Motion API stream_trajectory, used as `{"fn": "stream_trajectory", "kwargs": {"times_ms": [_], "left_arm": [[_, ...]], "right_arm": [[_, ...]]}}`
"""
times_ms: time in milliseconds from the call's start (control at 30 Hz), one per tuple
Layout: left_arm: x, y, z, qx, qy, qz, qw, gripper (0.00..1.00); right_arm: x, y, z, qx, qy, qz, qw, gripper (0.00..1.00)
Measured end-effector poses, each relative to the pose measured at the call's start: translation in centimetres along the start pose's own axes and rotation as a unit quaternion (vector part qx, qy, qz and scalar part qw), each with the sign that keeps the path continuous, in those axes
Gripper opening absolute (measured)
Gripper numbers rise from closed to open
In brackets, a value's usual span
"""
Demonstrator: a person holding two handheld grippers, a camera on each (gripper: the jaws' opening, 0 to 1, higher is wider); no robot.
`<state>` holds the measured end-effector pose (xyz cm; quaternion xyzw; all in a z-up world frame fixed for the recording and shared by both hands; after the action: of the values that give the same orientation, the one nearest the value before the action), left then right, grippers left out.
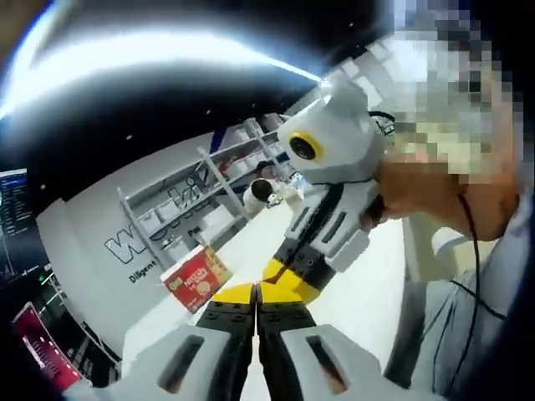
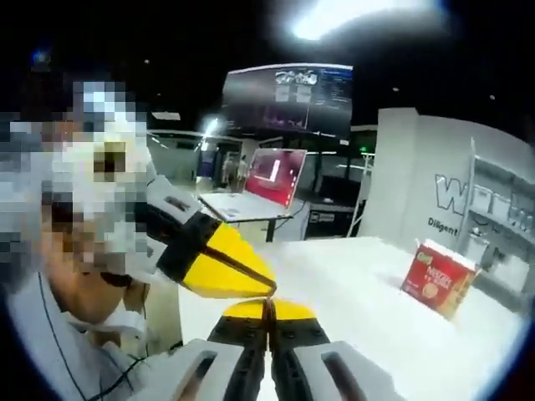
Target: Tear open the coffee pouch, take out the coffee, and pour the coffee from the pouch into the cup
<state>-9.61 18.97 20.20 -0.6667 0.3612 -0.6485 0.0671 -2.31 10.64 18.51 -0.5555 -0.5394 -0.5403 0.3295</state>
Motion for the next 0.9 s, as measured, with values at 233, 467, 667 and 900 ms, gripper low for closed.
{"fn": "stream_trajectory", "kwargs": {"times_ms": [233,467,667,900], "left_arm": [[-0.5,0.1,0.9,0.091,-0.049,0.032,0.9941,0.01],[-0.2,-0.5,0.5,0.119,-0.041,0.040,0.9913,0.01],[-0.8,-3.7,-1.6,0.115,0.030,-0.063,0.9910,0.01],[-2.8,-7.1,-3.8,0.082,0.089,-0.156,0.9803,0.02]], "right_arm": [[-0.5,-0.2,1.9,-0.050,0.038,0.017,0.9979,0.00],[-0.2,-0.2,1.9,-0.029,0.068,0.058,0.9955,0.00],[-0.5,-0.3,1.1,-0.020,0.071,0.065,0.9951,0.00],[-1.2,0.0,0.8,-0.010,0.074,0.084,0.9936,0.00]]}}
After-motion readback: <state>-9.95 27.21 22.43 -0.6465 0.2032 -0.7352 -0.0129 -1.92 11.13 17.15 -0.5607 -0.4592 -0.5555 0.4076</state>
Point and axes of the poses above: the point that each gripper's makers call its tool centre point, and the gripper's own axes: z roughly forward along the fingers, y roughly to its right, x roughly out of its top, the point moved 8 cm from there along -z, roughly backward along the fingers, and after that the axes turned 7 degrees about -x, right-handed, at the moved point
